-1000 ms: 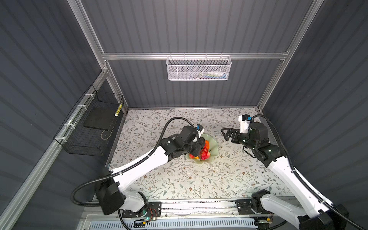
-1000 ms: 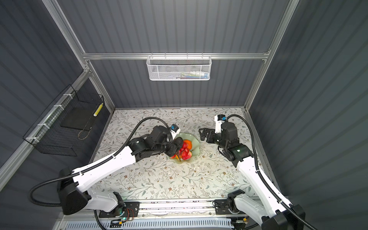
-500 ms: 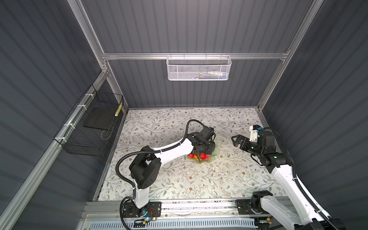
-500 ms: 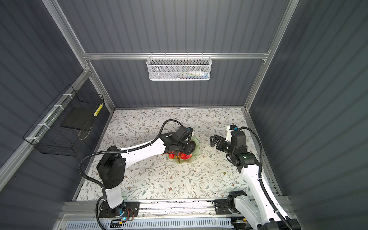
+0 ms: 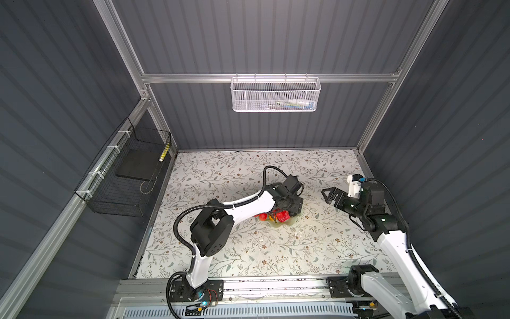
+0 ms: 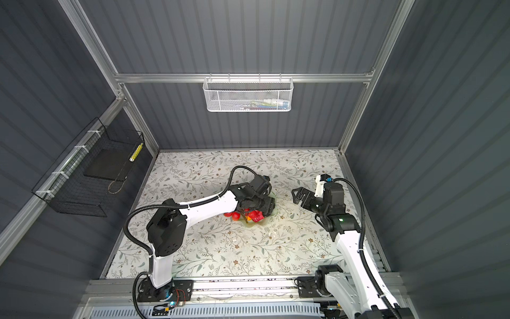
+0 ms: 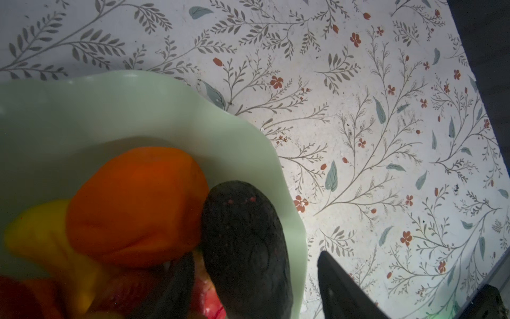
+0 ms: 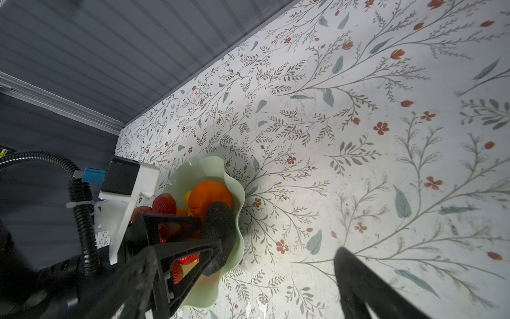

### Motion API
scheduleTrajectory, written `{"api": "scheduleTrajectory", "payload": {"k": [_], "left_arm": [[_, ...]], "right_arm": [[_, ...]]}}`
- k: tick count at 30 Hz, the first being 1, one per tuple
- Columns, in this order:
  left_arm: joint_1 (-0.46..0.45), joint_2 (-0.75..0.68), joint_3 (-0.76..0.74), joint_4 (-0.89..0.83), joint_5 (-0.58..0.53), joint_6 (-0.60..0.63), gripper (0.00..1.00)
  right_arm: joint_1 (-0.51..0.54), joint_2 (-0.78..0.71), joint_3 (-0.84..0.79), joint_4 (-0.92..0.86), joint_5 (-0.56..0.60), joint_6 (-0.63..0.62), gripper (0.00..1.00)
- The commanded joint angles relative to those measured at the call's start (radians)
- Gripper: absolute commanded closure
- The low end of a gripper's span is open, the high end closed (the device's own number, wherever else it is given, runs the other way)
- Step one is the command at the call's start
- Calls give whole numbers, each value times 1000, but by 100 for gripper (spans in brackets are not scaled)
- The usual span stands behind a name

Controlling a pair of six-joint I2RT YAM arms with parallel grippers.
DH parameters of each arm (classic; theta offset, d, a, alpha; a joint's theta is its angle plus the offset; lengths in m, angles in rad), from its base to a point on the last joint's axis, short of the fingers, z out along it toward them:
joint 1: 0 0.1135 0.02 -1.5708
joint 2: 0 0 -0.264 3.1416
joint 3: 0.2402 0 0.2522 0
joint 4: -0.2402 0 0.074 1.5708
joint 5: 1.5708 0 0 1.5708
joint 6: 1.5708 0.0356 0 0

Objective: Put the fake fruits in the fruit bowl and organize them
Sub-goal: 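Lift the avocado with the left gripper and lower it into the bowl, then open the left gripper and raise it away from the bowl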

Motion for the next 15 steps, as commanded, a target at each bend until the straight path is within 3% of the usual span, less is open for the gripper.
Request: {"api": "scheduleTrajectory", "payload": {"k": [1,5,8,11,15], "left_arm": [[-2,-86,-2,63,-15,20,22],[-2,-238,-76,239,-51,108,3],[-2,-374,-178,360,-159,228,0],[-1,-526,-322,445,-365,367,0],[27,-723,-628,614,-678,564,0]], "right_arm": [[-6,-13,-5,18,-16,-22,1],[-6,-12,0,45,23,-73,1],[-6,-4,0,66,85,-89,1],[-6,-20,-65,160,196,-109,1],[-6,-62,-234,384,358,-159,1]]}}
